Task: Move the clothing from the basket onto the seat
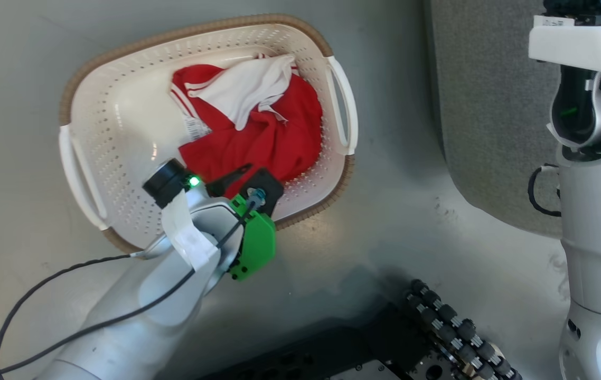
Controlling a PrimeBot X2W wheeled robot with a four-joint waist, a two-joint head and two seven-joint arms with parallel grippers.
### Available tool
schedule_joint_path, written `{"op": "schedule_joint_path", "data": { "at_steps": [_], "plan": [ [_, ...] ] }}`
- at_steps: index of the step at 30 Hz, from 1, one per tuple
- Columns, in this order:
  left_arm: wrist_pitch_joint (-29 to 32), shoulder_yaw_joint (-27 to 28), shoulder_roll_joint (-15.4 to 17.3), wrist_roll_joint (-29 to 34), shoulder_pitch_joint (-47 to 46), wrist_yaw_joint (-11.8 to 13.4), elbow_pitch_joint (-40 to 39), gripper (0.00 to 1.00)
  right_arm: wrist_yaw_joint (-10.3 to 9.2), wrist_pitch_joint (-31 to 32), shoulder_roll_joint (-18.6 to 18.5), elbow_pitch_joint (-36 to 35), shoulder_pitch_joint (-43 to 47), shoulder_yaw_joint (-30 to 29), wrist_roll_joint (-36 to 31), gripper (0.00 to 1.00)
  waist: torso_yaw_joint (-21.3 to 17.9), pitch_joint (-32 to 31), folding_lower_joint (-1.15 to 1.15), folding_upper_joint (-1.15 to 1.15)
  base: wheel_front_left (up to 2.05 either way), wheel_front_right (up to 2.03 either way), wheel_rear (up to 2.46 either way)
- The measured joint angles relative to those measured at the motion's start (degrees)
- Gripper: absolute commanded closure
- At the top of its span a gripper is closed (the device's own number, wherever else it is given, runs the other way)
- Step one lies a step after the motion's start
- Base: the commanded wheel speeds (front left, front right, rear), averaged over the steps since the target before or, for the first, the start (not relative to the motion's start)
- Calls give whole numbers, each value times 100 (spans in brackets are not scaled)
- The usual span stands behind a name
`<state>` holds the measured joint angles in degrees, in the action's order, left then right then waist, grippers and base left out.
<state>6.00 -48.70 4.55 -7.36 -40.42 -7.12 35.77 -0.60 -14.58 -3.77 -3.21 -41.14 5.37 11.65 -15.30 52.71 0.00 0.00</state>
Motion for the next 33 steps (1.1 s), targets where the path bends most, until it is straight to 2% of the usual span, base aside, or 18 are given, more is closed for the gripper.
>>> {"op": "schedule_joint_path", "data": {
  "at_steps": [11,18,25,33],
  "plan": [
    [25,-66,148,-233,-414,0,628,0,-1,-1,23,-118,-219,187,5,0,-283,272,0,0,0,0,0],
    [-55,-392,125,-374,-511,0,1013,0,-77,-2,35,-179,-244,220,10,0,-417,361,0,0,0,0,0],
    [-205,-508,126,-508,-755,0,1403,0,-198,-2,40,-238,-232,243,0,0,-440,357,0,0,0,0,0],
    [-288,-773,80,-563,-837,0,1688,0,-214,-2,45,-313,-170,266,-9,0,-468,328,0,0,0,0,0]
  ]
}}
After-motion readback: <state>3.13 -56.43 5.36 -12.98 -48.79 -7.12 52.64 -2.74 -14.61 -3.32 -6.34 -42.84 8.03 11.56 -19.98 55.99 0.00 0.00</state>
